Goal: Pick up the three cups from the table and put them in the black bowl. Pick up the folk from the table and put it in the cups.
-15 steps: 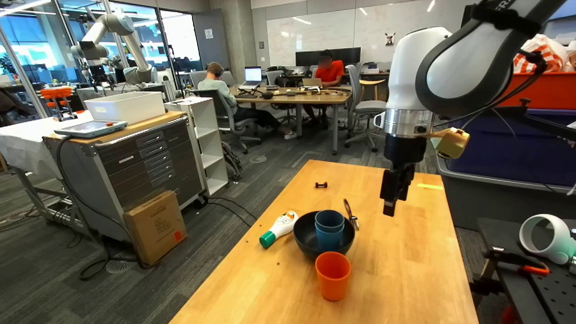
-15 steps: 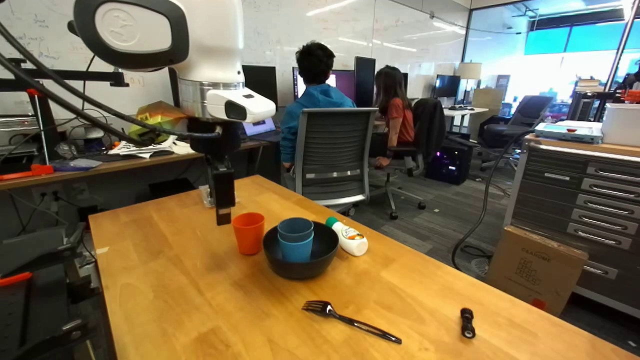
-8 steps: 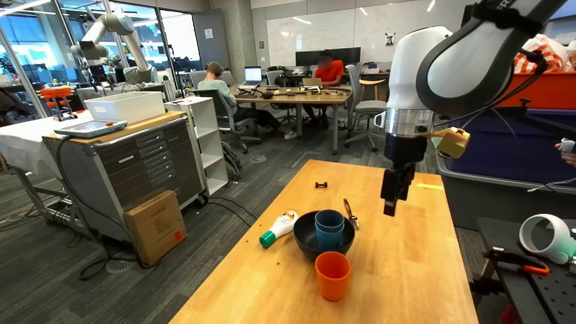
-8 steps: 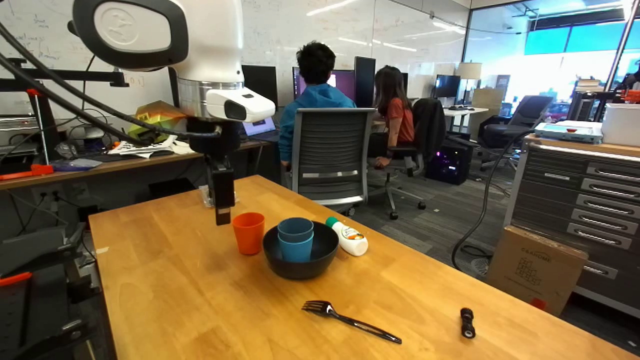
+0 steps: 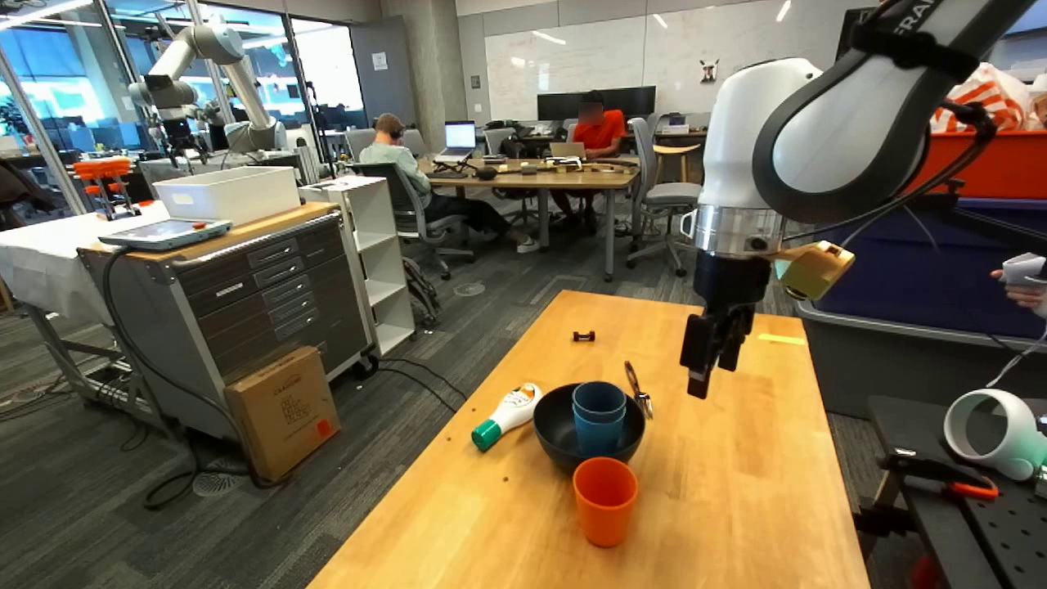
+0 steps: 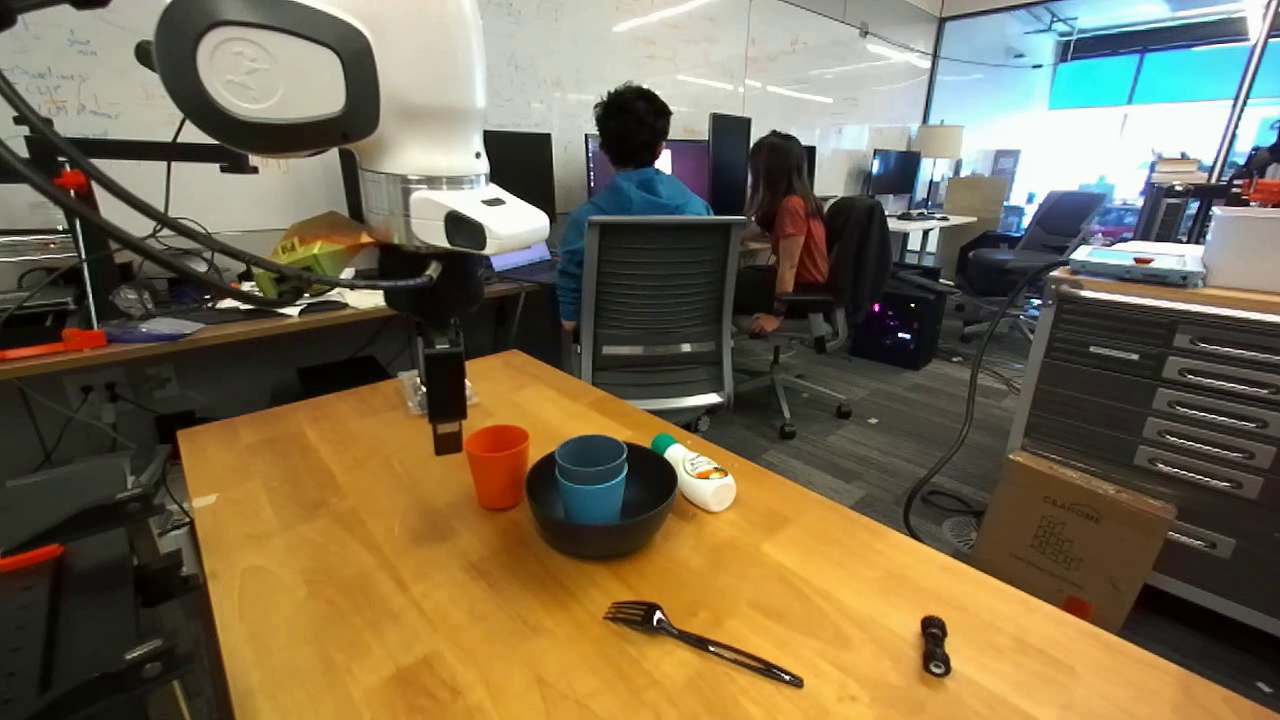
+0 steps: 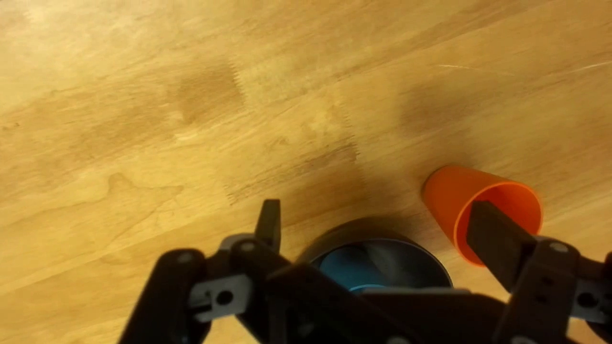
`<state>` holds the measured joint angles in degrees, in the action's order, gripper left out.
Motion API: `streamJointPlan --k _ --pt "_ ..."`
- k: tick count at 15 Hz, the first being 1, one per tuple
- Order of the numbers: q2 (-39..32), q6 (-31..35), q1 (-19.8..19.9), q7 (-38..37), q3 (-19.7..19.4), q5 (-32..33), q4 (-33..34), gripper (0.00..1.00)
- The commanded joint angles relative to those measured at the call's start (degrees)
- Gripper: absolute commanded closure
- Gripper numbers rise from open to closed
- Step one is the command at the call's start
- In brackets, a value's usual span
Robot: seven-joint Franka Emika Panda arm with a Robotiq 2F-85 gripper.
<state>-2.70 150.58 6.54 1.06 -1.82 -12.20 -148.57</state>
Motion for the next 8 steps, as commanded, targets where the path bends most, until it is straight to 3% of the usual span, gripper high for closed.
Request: streamJointPlan --k 1,8 --pt "-1.93 -0.81 -1.8 -0.84 0.4 -2.82 1.81 0.0" --pt "-7.43 1.39 -3.39 1.0 3.59 -11.74 6.26 0.0"
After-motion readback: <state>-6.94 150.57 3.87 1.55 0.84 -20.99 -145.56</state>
